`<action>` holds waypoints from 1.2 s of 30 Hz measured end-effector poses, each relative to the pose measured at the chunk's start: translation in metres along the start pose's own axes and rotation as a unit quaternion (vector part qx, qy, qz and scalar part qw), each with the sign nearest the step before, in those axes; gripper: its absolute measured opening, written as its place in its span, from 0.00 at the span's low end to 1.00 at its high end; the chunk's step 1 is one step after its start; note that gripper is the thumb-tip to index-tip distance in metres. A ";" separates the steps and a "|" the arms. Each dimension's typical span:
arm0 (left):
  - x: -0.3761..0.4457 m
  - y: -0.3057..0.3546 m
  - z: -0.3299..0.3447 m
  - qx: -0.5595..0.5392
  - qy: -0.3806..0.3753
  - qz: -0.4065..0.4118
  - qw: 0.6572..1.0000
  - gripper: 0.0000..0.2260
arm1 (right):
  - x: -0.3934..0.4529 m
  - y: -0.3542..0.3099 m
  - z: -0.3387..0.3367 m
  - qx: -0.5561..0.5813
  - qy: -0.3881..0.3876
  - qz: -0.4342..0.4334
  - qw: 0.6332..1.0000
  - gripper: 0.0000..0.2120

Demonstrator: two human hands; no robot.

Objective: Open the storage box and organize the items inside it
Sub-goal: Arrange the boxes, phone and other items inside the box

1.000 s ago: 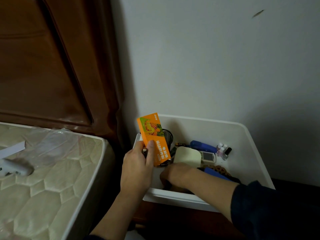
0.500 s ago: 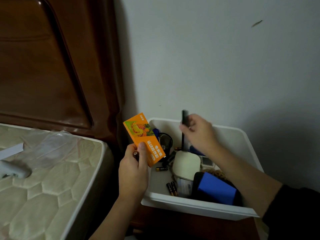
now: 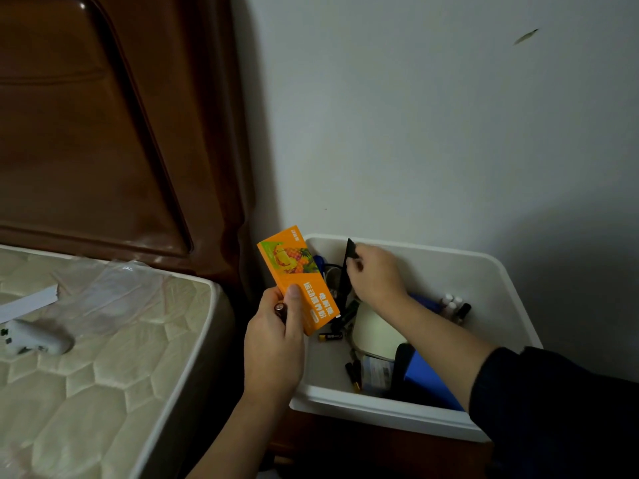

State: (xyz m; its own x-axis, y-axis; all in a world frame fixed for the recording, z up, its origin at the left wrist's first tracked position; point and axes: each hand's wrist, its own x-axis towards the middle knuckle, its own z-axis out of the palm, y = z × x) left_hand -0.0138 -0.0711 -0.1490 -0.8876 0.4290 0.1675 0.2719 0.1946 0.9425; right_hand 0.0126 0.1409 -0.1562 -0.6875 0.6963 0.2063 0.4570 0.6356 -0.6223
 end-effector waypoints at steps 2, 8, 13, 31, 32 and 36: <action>0.000 0.000 0.000 0.000 -0.002 -0.002 1.000 0.21 | -0.001 -0.001 -0.002 0.023 0.000 0.010 1.000 0.11; 0.001 0.000 0.001 0.034 -0.021 0.005 0.999 0.22 | -0.015 -0.016 -0.028 0.193 0.092 -0.035 0.976 0.07; 0.000 0.001 0.000 0.005 0.000 -0.010 1.000 0.22 | -0.046 0.003 -0.023 -0.005 -0.275 -0.024 0.961 0.08; 0.000 0.003 -0.001 0.006 -0.018 0.001 1.000 0.23 | -0.069 0.006 0.018 -0.313 -0.503 -0.214 0.777 0.12; -0.001 0.004 -0.001 0.007 -0.019 0.003 1.000 0.23 | -0.068 0.007 0.015 -0.269 -0.496 -0.185 0.805 0.11; 0.000 0.004 -0.001 0.021 -0.024 0.010 0.999 0.23 | -0.055 0.015 0.000 -0.079 -0.350 -0.065 0.931 0.08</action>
State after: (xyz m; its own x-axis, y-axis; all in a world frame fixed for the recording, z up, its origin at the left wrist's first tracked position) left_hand -0.0126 -0.0709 -0.1449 -0.8636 0.4743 0.1707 0.3055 0.2230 0.9257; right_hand 0.0573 0.1123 -0.1766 -0.9169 0.2577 -0.3047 0.3837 0.7793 -0.4955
